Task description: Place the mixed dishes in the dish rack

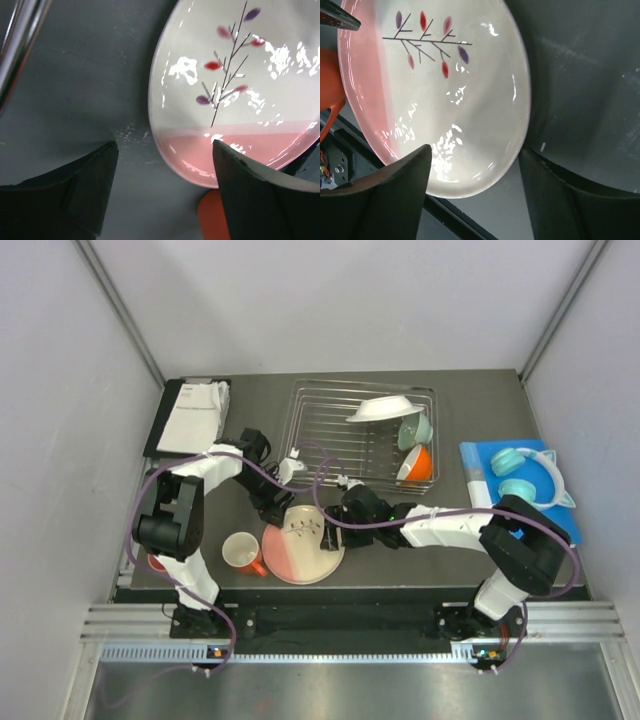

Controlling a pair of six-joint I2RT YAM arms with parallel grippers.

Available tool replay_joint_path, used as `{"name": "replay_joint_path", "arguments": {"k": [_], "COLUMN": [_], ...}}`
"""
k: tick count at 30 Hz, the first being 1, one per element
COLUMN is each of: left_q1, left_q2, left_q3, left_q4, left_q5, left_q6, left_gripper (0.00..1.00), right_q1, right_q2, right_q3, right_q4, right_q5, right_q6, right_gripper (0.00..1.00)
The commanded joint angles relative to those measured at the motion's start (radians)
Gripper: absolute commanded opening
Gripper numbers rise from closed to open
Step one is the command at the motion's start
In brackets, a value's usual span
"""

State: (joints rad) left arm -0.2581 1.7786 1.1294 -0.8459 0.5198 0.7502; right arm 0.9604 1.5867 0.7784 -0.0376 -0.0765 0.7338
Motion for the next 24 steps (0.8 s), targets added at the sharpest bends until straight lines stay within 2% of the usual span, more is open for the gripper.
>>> {"name": "replay_joint_path", "arguments": {"k": [1,2,3,8,9,11,13,18,20,24], "left_q1": [-0.012,-0.012,-0.012,-0.012,-0.012,-0.012,-0.012,-0.012,-0.013,-0.02], "left_q2": [0.064,0.061,0.058,0.051,0.05,0.053,0.053,0.039,0.036,0.036], "left_q3": [-0.06,-0.062,-0.062,-0.053,-0.048,-0.034,-0.02,0.059,0.096,0.144], "left_q4": [0.034,0.031,0.028,0.019,0.015,0.004,-0.013,-0.088,-0.111,-0.148], "left_q5": [0.045,0.058,0.065,0.094,0.104,0.117,0.14,0.195,0.23,0.275], "left_q6": [0.008,0.009,0.012,0.018,0.018,0.018,0.018,0.009,0.011,-0.003], "left_gripper": [0.73,0.7,0.65,0.58,0.57,0.52,0.47,0.42,0.35,0.29], "right_q1": [0.032,0.037,0.043,0.054,0.055,0.055,0.057,0.072,0.075,0.103], "right_q2": [0.047,0.053,0.059,0.088,0.087,0.078,0.062,0.012,-0.014,-0.076], "right_q3": [0.054,0.059,0.073,0.097,0.099,0.094,0.096,0.131,0.148,0.197], "right_q4": [0.028,0.03,0.03,0.03,0.03,0.03,0.027,-0.03,-0.059,-0.099], "right_q5": [0.003,0.003,0.003,-0.003,-0.002,0.006,0.029,0.118,0.165,0.256], "right_q6": [-0.002,-0.007,-0.01,-0.019,-0.02,-0.02,-0.024,-0.065,-0.092,-0.148], "right_gripper": [0.63,0.55,0.51,0.26,0.15,0.0,0.0,0.0,0.0,0.0]}}
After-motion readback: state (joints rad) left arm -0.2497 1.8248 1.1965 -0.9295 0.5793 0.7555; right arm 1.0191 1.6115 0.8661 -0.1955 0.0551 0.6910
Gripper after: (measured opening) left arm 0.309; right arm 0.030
